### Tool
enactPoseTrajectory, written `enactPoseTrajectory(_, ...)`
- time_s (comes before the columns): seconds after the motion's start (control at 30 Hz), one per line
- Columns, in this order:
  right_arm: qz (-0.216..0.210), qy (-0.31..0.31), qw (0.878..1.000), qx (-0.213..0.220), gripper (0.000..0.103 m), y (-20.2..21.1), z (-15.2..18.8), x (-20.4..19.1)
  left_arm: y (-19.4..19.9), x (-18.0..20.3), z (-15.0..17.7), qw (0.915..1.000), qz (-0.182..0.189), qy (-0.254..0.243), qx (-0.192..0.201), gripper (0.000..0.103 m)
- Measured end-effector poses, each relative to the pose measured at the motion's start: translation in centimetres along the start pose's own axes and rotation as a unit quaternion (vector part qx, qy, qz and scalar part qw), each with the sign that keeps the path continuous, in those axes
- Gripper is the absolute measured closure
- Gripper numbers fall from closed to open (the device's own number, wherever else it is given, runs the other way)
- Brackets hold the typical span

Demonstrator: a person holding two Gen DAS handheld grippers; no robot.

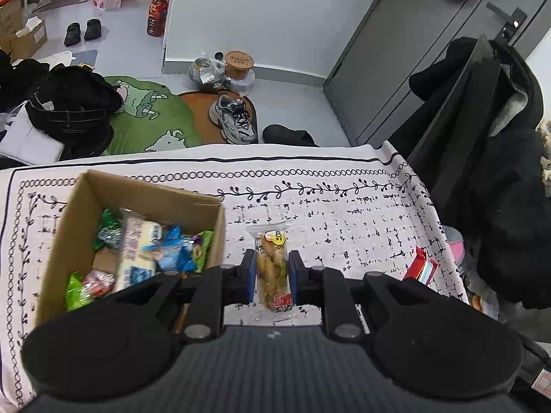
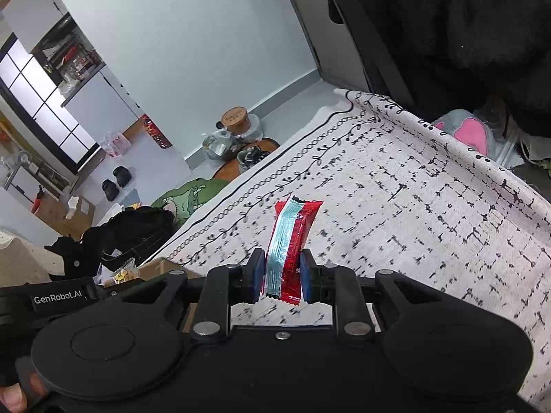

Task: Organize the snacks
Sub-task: 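Carry both snacks over the cardboard box and open both grippers to drop them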

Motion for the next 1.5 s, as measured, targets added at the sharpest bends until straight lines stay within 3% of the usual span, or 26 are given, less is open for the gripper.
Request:
enactPoseTrajectory(0.23,-0.017,0.011,1.000,0.002,0.082,0.4,1.5,-3.4,2.4,-3.3,0.2,0.9997,0.023,0.003,0.011,0.085)
enactPoseTrajectory(0.6,-0.035,0.040,0.999,-0.009,0.082,-0.4,4.3,-8.7,4.3,-8.6,0.4,0.9994,0.030,0.003,0.019,0.085)
enactPoseTrajectory(1.1,-0.060,0.069,0.995,-0.039,0.081,-2.0,7.6,-14.2,3.1,-14.2,2.1,0.9997,0.010,0.011,-0.020,0.084)
enactPoseTrajectory(1.2,-0.067,0.069,0.994,-0.047,0.081,-2.2,8.1,-14.8,3.0,-15.0,2.3,0.9995,-0.011,0.015,-0.025,0.081)
enactPoseTrajectory(1.33,-0.078,0.071,0.993,-0.053,0.081,-2.3,8.6,-15.4,3.3,-15.9,2.3,0.9992,-0.010,0.028,-0.027,0.078)
enactPoseTrajectory(1.43,-0.093,0.067,0.991,-0.064,0.076,-2.3,8.9,-15.8,3.7,-16.3,2.2,0.9992,-0.013,0.030,-0.022,0.075)
enactPoseTrajectory(1.5,-0.097,0.067,0.991,-0.067,0.067,-2.2,9.0,-15.9,3.9,-16.3,2.2,0.9992,-0.013,0.031,-0.020,0.071)
Point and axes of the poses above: each gripper's, at about its wrist camera, not at the fingertips, and y roughly against the way its jaws point, x to its right, z to its underside, the point moved 3 cm from there along -y, roughly the way its jaws point, and after that the axes turned 15 degrees about -z, right-handed, at the moved point
